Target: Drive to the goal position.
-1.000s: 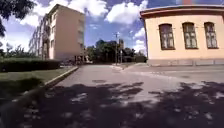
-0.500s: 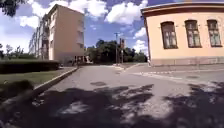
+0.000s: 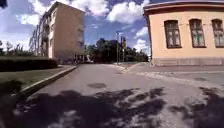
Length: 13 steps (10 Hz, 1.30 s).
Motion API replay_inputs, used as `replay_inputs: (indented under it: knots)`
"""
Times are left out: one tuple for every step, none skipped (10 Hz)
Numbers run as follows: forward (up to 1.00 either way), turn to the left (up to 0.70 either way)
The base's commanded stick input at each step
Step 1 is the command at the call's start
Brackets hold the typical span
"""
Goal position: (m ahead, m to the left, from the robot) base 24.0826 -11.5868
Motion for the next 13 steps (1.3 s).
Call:
replay_inputs:
  knots:
    - [0.85, 0.00]
    - [0.85, 0.00]
    - [0.85, 0.00]
    - [0.85, 0.00]
    - [0.85, 0.00]
    - [0.85, 0.00]
    - [0.85, 0.00]
    - [0.85, 0.00]
    - [0.85, 0.00]
    - [0.85, 0.00]
    - [0.85, 0.00]
    - [0.85, 0.00]
    - [0.85, 0.00]
